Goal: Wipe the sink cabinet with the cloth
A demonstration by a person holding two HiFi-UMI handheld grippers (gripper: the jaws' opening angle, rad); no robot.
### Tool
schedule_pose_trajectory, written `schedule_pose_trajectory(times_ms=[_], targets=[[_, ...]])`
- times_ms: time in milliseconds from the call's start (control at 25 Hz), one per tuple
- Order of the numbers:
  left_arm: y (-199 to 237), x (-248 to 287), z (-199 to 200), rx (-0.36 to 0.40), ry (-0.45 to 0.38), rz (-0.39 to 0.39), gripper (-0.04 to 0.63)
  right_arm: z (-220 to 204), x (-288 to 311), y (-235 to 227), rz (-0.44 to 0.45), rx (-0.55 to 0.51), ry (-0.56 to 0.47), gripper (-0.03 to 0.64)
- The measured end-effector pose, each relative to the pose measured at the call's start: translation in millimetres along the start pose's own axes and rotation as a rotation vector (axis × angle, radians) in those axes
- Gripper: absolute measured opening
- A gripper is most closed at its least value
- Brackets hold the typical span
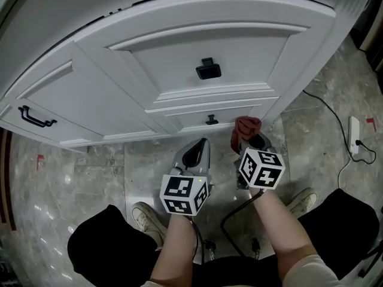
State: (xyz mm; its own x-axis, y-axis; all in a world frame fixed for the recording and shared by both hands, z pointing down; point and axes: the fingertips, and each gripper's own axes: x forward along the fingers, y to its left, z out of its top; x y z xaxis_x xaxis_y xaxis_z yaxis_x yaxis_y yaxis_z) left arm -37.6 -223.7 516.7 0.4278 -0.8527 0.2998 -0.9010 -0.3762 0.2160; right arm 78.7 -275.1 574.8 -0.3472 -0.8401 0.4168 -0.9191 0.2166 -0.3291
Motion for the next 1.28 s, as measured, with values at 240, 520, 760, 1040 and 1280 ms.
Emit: schedule_pose_trajectory(times_ms=[240, 520, 760, 1040, 1280], targets=[[-9.6, 4.8, 10.9, -0.016, -0.035, -0.019, 0.0, 5.6, -13.7, -31.1, -0.114, -0.067, 0.008, 0.08], [-37.4, -14.2, 32.1, 0.006, -0.122, -0.021, 0.0, 39.0, -66.1, -27.4, -0.062, -0.06, -0.091, 0.08], [-73.1, -77.5, 66.4, 0.068, -0.242, 0.001, 0.0, 60.4, -141.4, 13.7, 0.023, -0.109, -0.197, 0.08], [-115.9, -176.1, 86.6, 0.147, -0.345, 0.036, 0.0, 63.8, -233.1, 55.6, 0.043, -0.126, -0.295, 0.08], [-145.7, -258.6, 109.6, 0.209, -0.416, 0.013, 0.0, 73.4, -310.8, 106.6, 0.049, -0.175, -0.373, 0.08]])
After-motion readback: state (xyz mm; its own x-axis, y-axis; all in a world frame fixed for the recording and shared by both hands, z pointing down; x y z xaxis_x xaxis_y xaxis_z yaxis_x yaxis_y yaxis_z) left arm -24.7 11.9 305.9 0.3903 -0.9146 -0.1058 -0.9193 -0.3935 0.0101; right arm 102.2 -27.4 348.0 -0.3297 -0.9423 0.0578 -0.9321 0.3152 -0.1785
